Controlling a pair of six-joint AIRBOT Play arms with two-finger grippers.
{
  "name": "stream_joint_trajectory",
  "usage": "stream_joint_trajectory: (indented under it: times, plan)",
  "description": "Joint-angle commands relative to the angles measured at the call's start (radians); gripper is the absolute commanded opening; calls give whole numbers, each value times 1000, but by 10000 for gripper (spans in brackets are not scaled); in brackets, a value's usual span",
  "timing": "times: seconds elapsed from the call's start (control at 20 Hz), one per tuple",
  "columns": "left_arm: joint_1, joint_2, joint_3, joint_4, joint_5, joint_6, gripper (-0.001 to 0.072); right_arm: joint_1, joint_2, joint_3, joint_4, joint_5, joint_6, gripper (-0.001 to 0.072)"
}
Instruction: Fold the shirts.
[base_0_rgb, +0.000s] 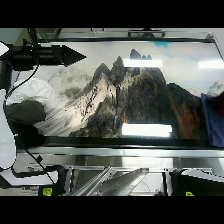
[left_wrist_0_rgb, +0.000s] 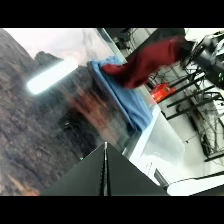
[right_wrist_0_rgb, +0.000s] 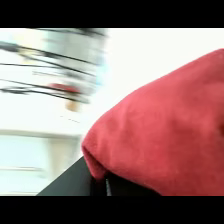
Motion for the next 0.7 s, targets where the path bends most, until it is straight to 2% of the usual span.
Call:
stream_joint_trajectory:
  times: [0.0,0.1,0.2,0.4,0.5,0.65]
  plan:
    - [2,-2,0,0,10,-8,13,74,-56,172,215,-84,-88,19]
    - [2,-1,0,0,10,-11,13,68,-53,175,186,-60,-68,19]
    - [2,-2,0,0,9,-11,14,42,-53,158,1,12,21,19]
    - [-2,-2,0,0,-11,-11,13,36,-53,-27,-291,72,-5,18]
    - [-3,-2,0,0,-50,-13,14,18,-53,-193,-319,92,-63,18]
    - [-2,-2,0,0,-80,-50,14,-42,-35,-379,-322,103,-77,19]
